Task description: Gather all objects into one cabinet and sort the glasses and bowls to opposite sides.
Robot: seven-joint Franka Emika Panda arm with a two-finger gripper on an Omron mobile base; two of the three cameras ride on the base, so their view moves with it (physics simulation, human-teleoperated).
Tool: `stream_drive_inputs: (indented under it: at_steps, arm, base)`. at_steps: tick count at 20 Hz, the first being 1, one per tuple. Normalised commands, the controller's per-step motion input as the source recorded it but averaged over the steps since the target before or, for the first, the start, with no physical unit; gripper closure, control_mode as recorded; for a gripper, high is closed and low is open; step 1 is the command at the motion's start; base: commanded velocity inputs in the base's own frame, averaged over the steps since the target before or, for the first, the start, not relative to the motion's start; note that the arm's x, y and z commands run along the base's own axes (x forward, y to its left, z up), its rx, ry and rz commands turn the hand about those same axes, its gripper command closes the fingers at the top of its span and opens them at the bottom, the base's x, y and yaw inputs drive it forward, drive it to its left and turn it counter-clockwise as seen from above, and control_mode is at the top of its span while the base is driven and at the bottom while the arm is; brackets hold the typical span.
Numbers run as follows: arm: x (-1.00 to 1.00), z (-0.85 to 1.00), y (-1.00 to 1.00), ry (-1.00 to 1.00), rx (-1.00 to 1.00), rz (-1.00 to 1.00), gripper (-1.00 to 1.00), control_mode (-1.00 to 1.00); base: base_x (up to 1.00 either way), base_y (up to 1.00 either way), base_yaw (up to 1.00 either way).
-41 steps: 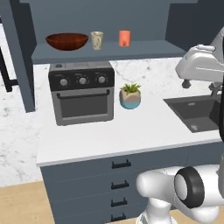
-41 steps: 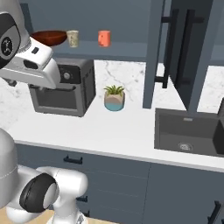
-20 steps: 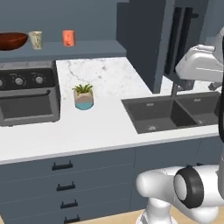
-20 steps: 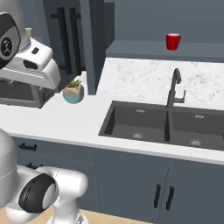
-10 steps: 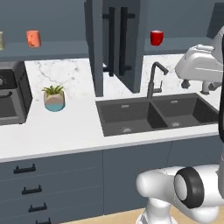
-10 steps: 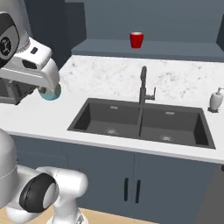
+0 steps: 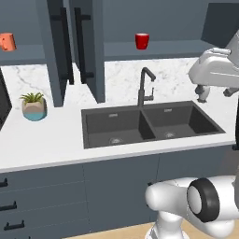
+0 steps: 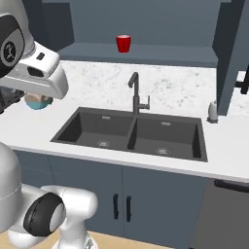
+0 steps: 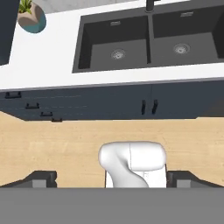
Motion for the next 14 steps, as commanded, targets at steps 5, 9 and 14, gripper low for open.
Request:
stream_drive_inputs:
  at_steps: [5,9,14]
  arm:
    - [0.0,0.0,0.0,0.0,0.0,0.0,-1.0,1.0]
    - [0.0,0.0,0.0,0.0,0.0,0.0,-1.0,1.0]
    - [0.0,0.0,0.0,0.0,0.0,0.0,-1.0,1.0]
  base:
    - [0.4,0.0,0.02]
    - [0.55,-0.11,0.0]
    - [0.49,-0.12,0.0]
